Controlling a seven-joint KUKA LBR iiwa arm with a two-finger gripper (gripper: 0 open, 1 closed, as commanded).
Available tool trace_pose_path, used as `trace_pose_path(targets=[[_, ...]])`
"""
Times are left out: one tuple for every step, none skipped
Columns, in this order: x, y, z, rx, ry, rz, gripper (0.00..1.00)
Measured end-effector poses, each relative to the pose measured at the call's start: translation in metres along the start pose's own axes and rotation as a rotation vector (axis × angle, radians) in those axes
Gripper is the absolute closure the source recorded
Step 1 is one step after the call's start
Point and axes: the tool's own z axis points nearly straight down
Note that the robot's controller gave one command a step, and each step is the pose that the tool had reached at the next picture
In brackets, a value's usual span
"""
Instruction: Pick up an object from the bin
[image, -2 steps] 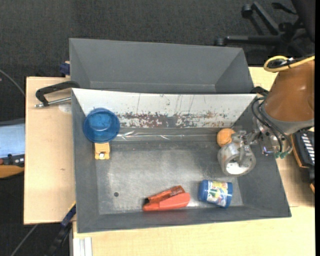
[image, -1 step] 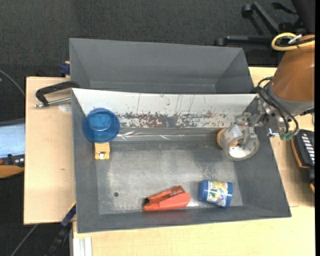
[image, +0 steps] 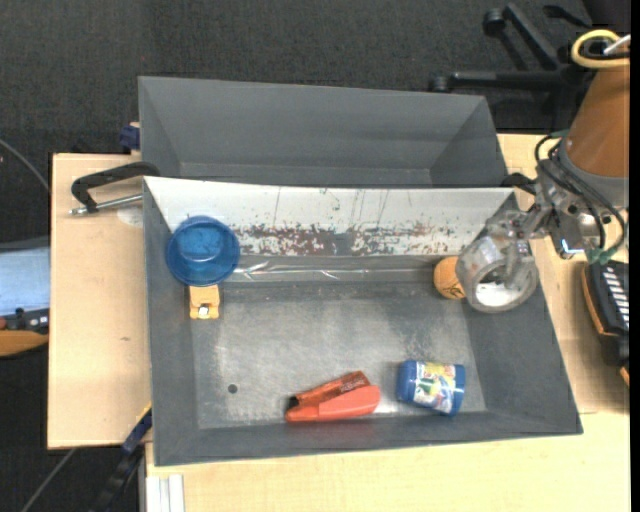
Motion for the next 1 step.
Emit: trace_pose_path(targets=[[-0.0128, -0.0008, -0.0345, 0.005, -0.022, 0.013, 1.0]])
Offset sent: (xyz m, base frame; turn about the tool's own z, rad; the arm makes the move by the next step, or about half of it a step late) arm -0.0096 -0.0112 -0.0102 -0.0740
